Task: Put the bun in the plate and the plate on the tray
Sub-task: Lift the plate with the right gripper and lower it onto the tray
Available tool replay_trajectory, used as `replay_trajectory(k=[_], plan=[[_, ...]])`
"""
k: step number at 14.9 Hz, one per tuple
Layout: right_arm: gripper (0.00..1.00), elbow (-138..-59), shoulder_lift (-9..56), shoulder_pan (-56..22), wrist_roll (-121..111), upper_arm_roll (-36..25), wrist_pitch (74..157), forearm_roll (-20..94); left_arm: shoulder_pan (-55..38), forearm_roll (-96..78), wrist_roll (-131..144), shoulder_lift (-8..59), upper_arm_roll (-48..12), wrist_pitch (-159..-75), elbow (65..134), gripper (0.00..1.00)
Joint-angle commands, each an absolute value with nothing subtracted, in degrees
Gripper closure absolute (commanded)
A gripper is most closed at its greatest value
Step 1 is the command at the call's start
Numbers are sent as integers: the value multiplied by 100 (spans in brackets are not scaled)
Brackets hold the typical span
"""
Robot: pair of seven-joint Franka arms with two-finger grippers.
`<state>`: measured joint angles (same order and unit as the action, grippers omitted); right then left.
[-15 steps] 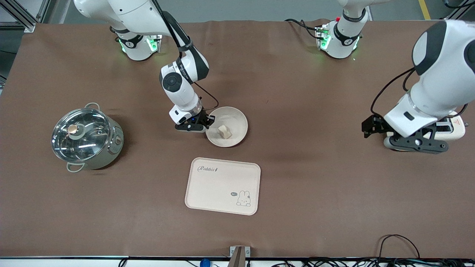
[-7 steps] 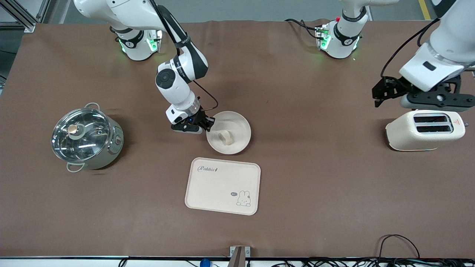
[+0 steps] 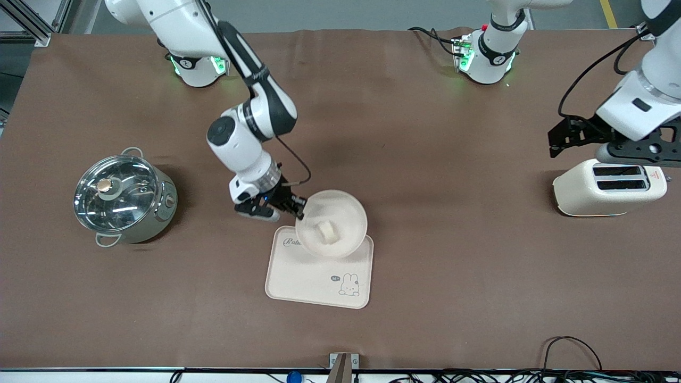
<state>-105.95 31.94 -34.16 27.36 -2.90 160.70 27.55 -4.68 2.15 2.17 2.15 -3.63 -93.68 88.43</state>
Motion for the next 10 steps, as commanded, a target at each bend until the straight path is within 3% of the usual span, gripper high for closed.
replay_trajectory(k=[1, 8, 9, 10], plan=[[100, -9591, 4006, -3025, 2357, -220, 15769, 2874, -387, 114, 210, 255, -457, -9316, 8631, 0], [100, -9369, 4333, -2918, 2188, -220, 15715, 2883, -247, 88, 246, 193, -431, -9264, 8631, 0], [92, -9369, 4359, -2909, 2188, -220, 15715, 2892, -246, 88, 272, 185, -431, -9264, 8640, 0], [63, -9369, 4377, -2900, 2188, -220, 15715, 2892, -246, 88, 299, 176, -431, -9264, 8648, 0]])
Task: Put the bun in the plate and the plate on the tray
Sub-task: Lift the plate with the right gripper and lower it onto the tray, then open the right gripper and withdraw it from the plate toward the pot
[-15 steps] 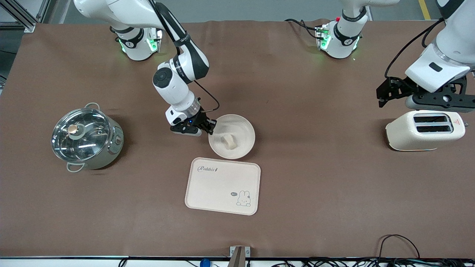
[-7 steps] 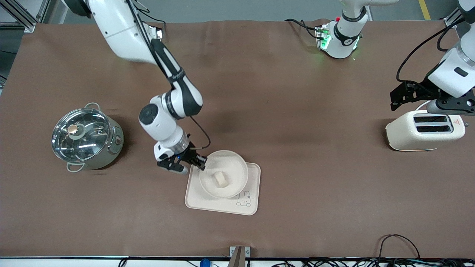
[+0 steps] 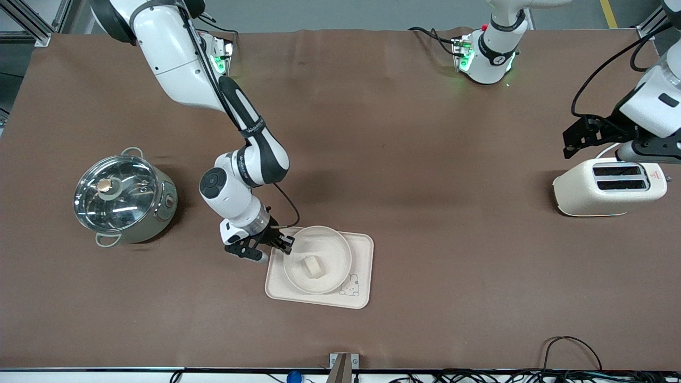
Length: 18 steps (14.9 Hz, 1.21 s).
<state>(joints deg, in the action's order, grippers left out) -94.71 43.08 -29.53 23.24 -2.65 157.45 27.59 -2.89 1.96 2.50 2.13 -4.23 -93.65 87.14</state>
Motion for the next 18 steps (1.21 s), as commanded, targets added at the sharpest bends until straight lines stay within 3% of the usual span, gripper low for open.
replay_trajectory(k=[1, 3, 5, 10, 14, 16, 18], plan=[[21, -9369, 4386, -2909, 2188, -220, 15724, 2892, -237, 88, 290, 176, -431, -9255, 8657, 0], [0, -9378, 4342, -2927, 2215, -228, 15715, 2892, -211, 88, 273, 176, -431, -9220, 8684, 0], [0, -9430, 4106, -2918, 2206, -229, 15549, 2892, -202, -69, 272, 193, -431, -9246, 8666, 0], [0, -9711, 2974, -2611, 2110, -334, 14101, 2804, -193, -97, 281, 237, -431, -9281, 8648, 0], [0, -9764, 2051, -2084, 1407, -720, 12133, 2664, -202, -88, 281, 229, -431, -9272, 8648, 0], [0, -9721, 1453, -1873, 1197, -957, 11185, 1728, -202, -79, 281, 220, -431, -9272, 8648, 0], [0, -9721, 899, -1514, 872, -967, 10733, 1022, -202, -79, 238, 202, -431, -9255, 8640, 0]])
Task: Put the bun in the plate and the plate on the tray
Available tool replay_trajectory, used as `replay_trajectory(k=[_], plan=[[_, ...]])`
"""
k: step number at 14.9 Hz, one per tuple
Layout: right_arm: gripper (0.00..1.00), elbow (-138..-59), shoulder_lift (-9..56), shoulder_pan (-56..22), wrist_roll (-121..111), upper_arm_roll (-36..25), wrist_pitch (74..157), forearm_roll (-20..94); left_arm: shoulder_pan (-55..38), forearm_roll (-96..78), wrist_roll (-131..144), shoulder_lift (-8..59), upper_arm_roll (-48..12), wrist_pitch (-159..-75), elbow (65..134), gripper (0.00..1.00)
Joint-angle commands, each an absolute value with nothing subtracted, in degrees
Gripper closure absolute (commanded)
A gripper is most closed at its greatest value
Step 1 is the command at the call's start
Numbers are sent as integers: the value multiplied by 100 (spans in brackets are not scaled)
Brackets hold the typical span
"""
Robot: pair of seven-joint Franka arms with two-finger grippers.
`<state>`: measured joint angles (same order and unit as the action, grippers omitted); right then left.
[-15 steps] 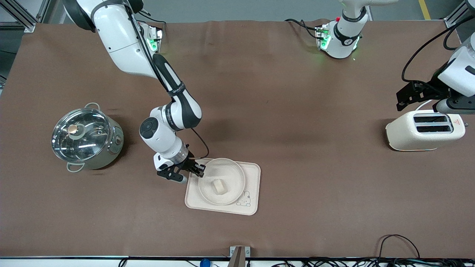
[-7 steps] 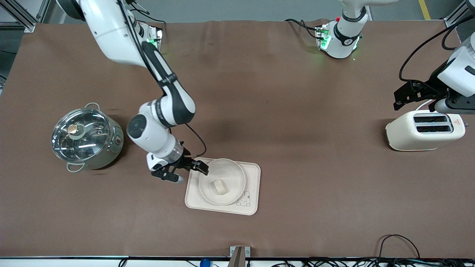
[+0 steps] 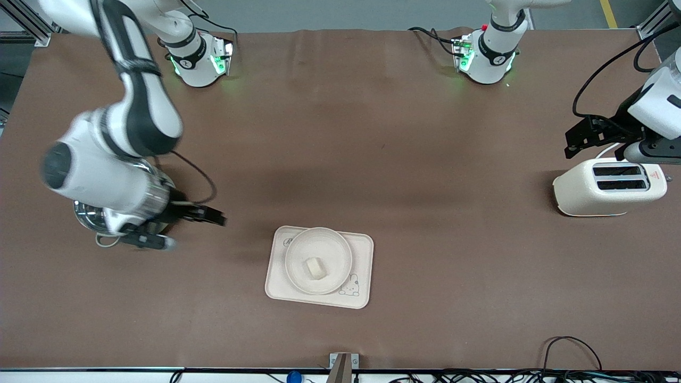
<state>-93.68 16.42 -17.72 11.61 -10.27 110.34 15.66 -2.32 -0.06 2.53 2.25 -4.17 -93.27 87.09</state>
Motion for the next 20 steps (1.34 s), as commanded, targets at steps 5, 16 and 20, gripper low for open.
replay_trajectory(k=[5, 16, 20], plan=[[0, -9747, -69, -547, -490, -941, 9608, 581, -193, -70, 211, 176, -431, -9220, 8640, 0], [0, -9756, -1133, 185, -606, -202, 8517, -114, -193, -35, 176, 176, -431, -9220, 8640, 0], [0, -9730, -1195, 17, -606, -422, 8411, -158, -185, -17, 211, 193, -422, -9220, 8613, 0]])
